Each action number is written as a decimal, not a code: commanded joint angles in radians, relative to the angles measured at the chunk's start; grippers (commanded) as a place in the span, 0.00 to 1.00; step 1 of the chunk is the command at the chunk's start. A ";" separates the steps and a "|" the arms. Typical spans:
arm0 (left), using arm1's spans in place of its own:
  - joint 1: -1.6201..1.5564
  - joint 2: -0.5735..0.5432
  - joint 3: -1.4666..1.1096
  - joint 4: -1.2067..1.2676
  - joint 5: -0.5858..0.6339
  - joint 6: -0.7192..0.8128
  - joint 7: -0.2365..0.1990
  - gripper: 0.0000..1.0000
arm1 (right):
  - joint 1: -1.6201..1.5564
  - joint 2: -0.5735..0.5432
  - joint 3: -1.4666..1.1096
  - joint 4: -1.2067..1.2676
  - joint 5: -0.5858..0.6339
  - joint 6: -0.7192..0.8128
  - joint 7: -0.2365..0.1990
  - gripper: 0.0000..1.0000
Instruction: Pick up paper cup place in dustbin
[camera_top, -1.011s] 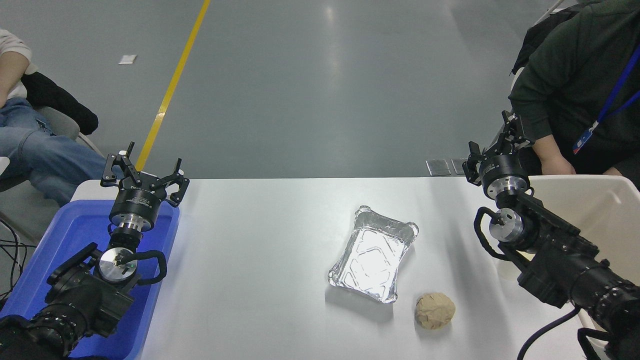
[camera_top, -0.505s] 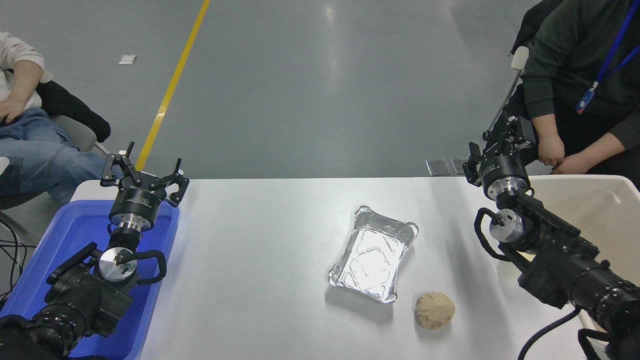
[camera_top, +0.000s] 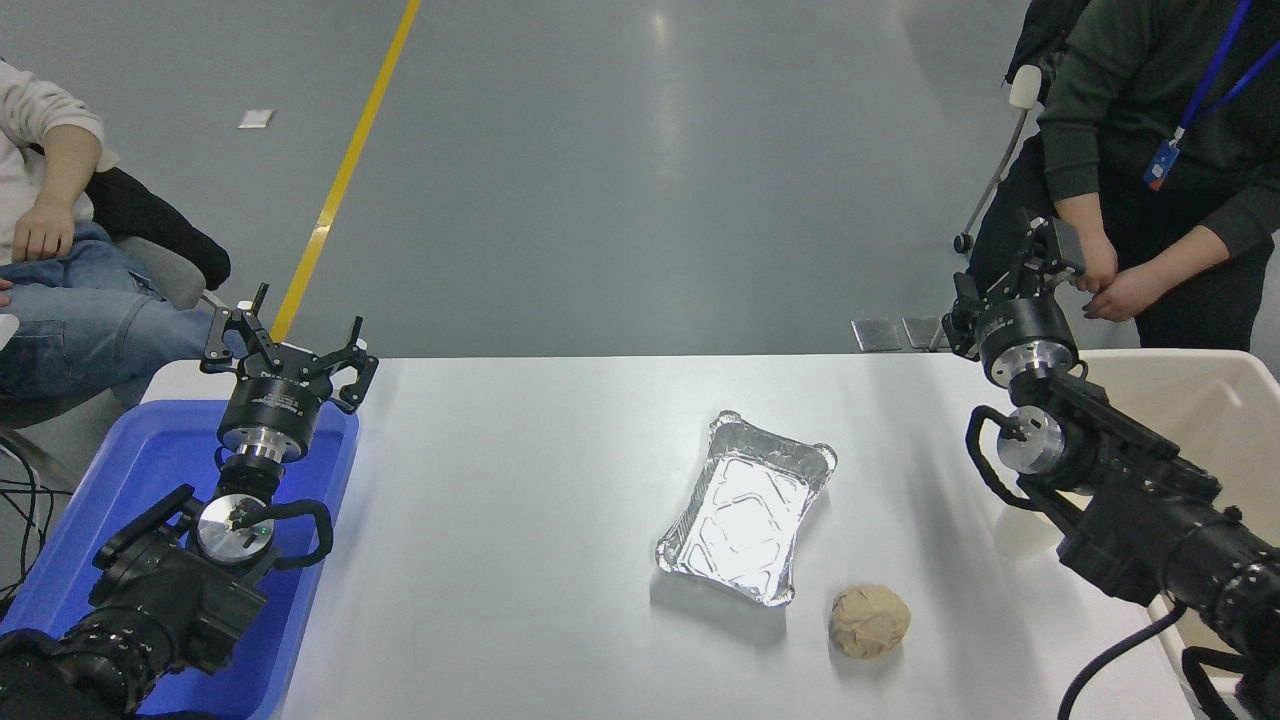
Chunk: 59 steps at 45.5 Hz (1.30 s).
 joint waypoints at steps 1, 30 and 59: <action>0.000 0.000 0.001 0.000 0.000 0.000 0.000 0.99 | 0.054 -0.115 -0.171 0.026 0.007 -0.004 -0.004 1.00; 0.000 0.000 -0.001 0.000 0.000 0.000 0.000 0.99 | 0.629 -0.410 -1.257 0.262 -0.018 0.055 -0.118 1.00; 0.001 0.000 -0.001 0.000 0.000 0.000 0.000 0.99 | 1.223 -0.143 -1.998 0.624 -0.183 0.449 -0.482 1.00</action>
